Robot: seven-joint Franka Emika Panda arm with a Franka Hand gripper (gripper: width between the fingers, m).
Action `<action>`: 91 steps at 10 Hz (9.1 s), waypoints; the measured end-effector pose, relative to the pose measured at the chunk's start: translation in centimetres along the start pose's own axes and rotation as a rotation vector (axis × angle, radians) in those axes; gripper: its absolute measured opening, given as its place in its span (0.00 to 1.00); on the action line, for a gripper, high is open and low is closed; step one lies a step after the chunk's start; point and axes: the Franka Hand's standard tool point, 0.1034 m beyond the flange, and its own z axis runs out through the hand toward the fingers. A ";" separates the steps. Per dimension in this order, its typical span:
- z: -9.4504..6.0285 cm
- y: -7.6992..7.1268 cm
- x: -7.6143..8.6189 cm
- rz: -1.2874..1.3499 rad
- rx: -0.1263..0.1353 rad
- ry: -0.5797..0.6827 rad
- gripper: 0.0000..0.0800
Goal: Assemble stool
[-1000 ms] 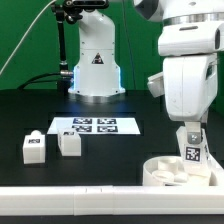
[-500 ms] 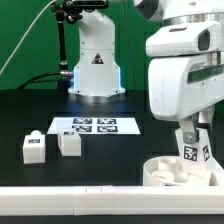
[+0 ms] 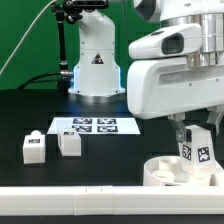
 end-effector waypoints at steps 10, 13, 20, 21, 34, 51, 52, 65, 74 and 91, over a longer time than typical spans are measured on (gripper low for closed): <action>-0.1 -0.1 0.1 0.713 0.027 0.002 0.42; -0.3 0.0 0.0 0.912 0.050 -0.005 0.42; -0.5 0.2 0.3 1.627 0.197 -0.045 0.42; -0.5 0.1 0.3 1.687 0.203 -0.054 0.42; 0.0 -0.3 -0.2 2.628 0.327 -0.113 0.42; -1.7 6.5 -3.7 1.946 0.208 -0.082 0.81; -1.7 6.3 -3.8 1.965 0.206 -0.093 0.81; -0.7 6.4 -5.0 0.571 0.037 -0.110 0.81; 0.2 11.7 -7.8 0.240 -0.003 -0.056 0.81; 1.6 15.9 -13.5 0.085 -0.147 -0.040 0.81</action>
Offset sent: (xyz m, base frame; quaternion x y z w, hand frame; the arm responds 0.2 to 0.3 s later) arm -0.0019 0.0060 0.0003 -0.0646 0.0158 0.1841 0.9806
